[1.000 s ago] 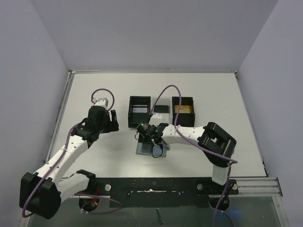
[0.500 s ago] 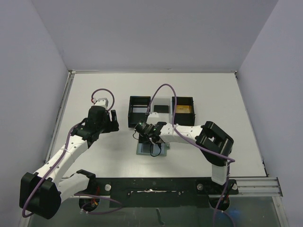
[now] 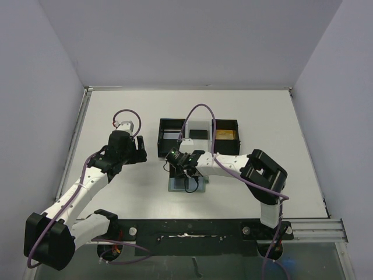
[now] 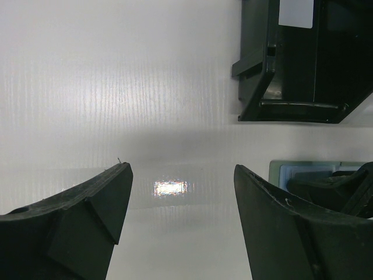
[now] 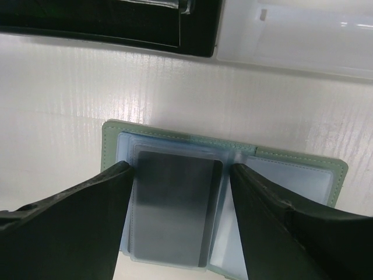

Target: Take the credit cards out of the card holder

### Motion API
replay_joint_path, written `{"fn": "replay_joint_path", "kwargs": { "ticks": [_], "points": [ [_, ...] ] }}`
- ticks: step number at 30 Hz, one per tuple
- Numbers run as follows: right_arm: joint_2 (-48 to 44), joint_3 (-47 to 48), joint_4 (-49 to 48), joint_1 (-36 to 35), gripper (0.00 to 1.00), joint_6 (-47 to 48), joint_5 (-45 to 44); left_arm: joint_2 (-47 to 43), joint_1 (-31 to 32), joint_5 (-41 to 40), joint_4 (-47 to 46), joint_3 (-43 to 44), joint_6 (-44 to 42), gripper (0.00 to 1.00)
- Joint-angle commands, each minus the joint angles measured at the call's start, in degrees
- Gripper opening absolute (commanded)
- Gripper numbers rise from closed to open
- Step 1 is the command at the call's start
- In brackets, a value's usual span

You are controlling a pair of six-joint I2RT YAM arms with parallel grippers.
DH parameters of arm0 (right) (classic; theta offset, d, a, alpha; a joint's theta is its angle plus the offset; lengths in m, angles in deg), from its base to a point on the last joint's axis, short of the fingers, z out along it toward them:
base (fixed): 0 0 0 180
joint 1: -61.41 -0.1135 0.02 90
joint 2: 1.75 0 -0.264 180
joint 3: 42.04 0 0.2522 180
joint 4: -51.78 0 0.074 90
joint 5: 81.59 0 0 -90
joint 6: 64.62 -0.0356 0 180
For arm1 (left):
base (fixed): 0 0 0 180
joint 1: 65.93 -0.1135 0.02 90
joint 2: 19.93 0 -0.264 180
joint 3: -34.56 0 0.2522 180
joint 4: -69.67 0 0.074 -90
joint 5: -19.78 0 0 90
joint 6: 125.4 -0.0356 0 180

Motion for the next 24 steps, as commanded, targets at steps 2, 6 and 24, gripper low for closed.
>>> {"fn": "replay_joint_path", "kwargs": {
  "ticks": [2, 6, 24],
  "points": [
    [1.4, 1.2, 0.9, -0.1, 0.65, 0.9, 0.9, -0.4, -0.5, 0.4, -1.8, 1.2, -0.1, 0.70],
    [1.6, 1.2, 1.8, 0.0, 0.59, 0.6, 0.0, -0.4, -0.5, 0.4, -1.8, 1.2, -0.1, 0.70],
    [-8.2, -14.5, -20.8, 7.0, 0.45, -0.8, 16.8, -0.4, -0.4, 13.8, -6.2, -0.8, 1.8, 0.70]
  ]
}}
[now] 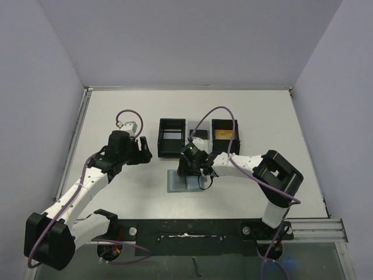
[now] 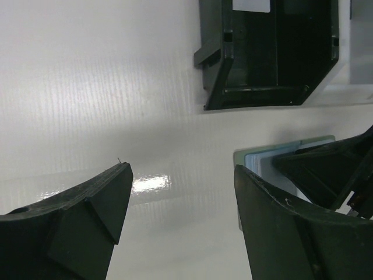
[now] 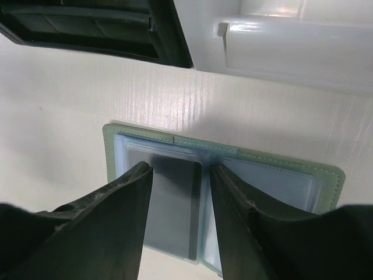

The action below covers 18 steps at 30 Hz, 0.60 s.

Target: Take the credit cards out of the card holder

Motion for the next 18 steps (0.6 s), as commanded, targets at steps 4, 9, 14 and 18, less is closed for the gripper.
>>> {"fn": "replay_joint_path", "kwargs": {
  "ticks": [4, 9, 14, 18],
  "points": [
    [-1.2, -1.1, -2.9, 0.2, 0.57, 0.1, 2.2, -0.9, -0.2, 10.2, -6.3, -1.9, 4.2, 0.70],
    [0.7, 3.4, 3.4, -2.0, 0.71, 2.3, -3.0, -3.0, -0.3, 3.3, -3.4, -1.1, 4.7, 0.69],
    [4.2, 8.6, 9.4, -4.3, 0.73, 3.5, -7.5, -5.6, -0.4, -1.6, -1.1, -0.8, 4.3, 0.69],
    [6.7, 11.5, 13.5, -5.0, 0.71, 3.1, -9.5, -7.4, -0.4, -3.1, -1.1, -1.2, 4.6, 0.70]
  ]
}}
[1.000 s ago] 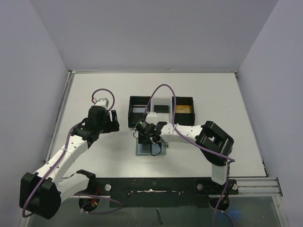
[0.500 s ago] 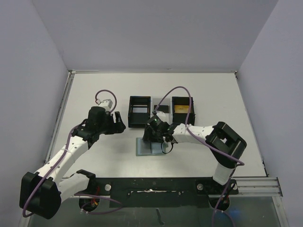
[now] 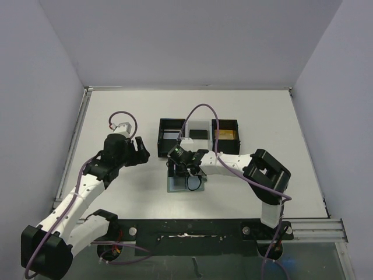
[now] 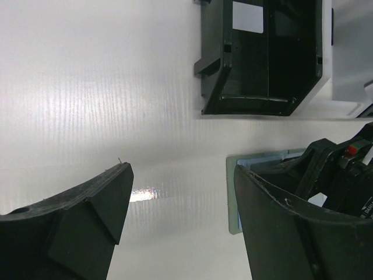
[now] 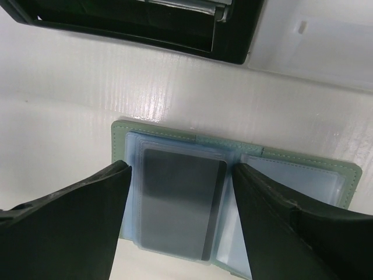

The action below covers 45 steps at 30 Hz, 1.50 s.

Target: Take the credit cards out of the card holder

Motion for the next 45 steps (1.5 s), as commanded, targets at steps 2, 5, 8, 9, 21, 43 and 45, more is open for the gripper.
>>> {"fn": "replay_joint_path", "kwargs": {
  "ticks": [2, 5, 8, 9, 21, 43, 45],
  "points": [
    [3.3, 4.3, 6.9, -1.3, 0.69, 0.5, -5.1, -2.3, -0.3, -3.4, -0.6, 0.8, 0.4, 0.69],
    [4.0, 5.0, 7.5, -1.6, 0.66, 0.4, -5.3, -2.1, -0.3, -3.7, -0.4, 1.1, 0.3, 0.69],
    [4.9, 6.0, 8.5, -1.7, 0.65, 0.6, -5.2, -1.7, -0.3, -3.5, -0.7, 1.1, 0.3, 0.69],
    [5.4, 6.7, 9.3, -1.7, 0.65, 0.7, -5.2, -1.6, -0.3, -3.4, -0.7, 1.1, 0.3, 0.70],
    [5.2, 6.7, 7.4, -1.5, 0.59, 1.2, -2.7, -1.1, -0.3, -2.6, -1.1, 1.0, 0.1, 0.70],
    [-3.6, -8.6, -11.8, 5.3, 0.58, -2.9, 12.7, 3.2, 0.0, 24.8, -17.5, -7.3, 9.4, 0.66],
    [-4.1, -9.3, -12.3, 5.6, 0.58, -3.2, 12.6, 4.4, 0.9, 27.3, -21.8, -10.0, 12.0, 0.64]
  ]
}}
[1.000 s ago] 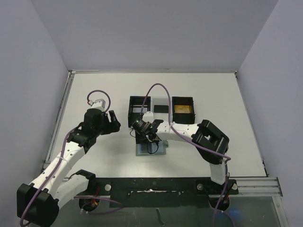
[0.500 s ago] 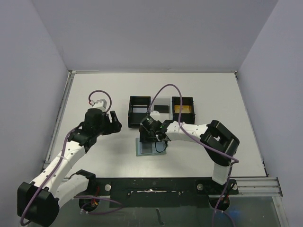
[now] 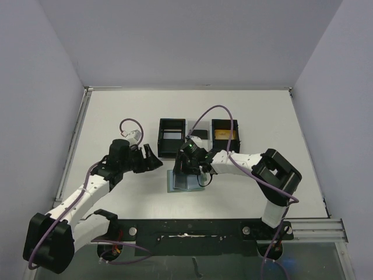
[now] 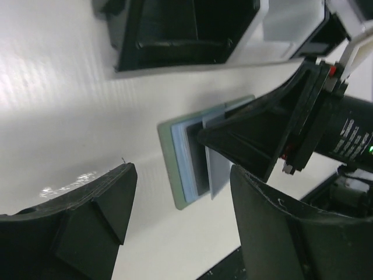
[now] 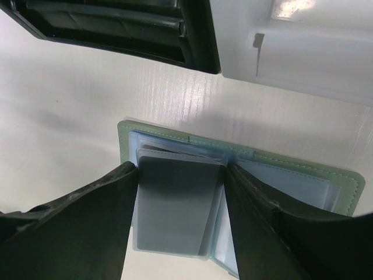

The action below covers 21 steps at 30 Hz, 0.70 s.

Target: Take the credit cards out of the card holder

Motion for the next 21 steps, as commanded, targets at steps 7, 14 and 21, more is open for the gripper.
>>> {"fn": "replay_joint_path", "kwargs": {
  "ticks": [7, 14, 21],
  "points": [
    [-1.0, -3.8, -5.2, 0.8, 0.58, -2.0, 3.0, 7.7, 7.1, 14.2, -21.9, -6.8, 9.9, 0.57],
    [-1.2, -3.8, -5.2, 1.0, 0.57, -1.8, 3.0, 14.4, 13.0, 11.6, -28.7, -7.4, 11.8, 0.48],
    [-1.4, -3.8, -5.1, 1.0, 0.57, -1.8, 3.0, 17.0, 13.2, 9.8, -30.1, -7.8, 11.8, 0.43]
  ]
}}
